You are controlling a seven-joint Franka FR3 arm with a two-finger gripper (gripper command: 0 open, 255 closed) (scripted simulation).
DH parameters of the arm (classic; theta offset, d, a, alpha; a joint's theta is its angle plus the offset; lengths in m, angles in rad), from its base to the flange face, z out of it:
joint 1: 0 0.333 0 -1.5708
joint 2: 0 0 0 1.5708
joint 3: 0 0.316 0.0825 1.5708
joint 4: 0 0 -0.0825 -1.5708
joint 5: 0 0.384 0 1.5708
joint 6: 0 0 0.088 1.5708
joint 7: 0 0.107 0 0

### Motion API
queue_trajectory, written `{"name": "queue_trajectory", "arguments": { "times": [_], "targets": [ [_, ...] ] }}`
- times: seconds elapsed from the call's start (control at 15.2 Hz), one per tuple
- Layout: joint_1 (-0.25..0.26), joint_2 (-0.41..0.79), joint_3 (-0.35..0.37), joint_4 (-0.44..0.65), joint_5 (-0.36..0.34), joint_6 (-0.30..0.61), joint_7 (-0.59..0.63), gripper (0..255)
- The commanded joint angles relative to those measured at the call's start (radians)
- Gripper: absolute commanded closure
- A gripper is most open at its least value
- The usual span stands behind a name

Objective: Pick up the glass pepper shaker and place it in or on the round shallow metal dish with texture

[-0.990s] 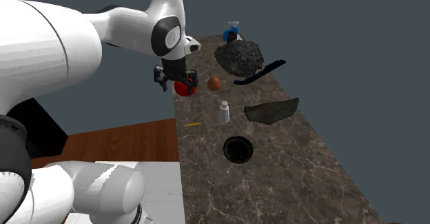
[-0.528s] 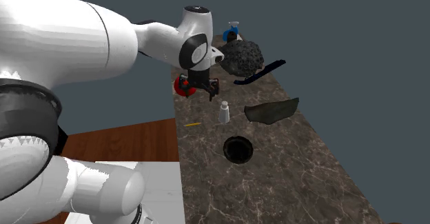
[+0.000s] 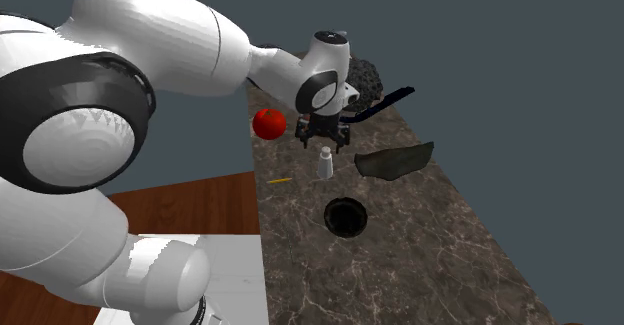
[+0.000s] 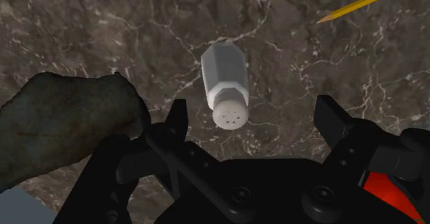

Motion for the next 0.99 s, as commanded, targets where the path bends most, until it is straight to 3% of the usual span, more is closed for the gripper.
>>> {"name": "queue_trajectory", "arguments": {
  "times": [0.0, 0.46, 0.92],
  "targets": [
    [-0.003, 0.049, -0.018, 0.032, 0.036, 0.013, -0.045, 0],
    [0.001, 0.127, -0.019, -0.004, 0.105, 0.110, -0.093, 0],
    [0.000, 0.127, -0.018, -0.004, 0.105, 0.110, -0.093, 0]
  ]
}}
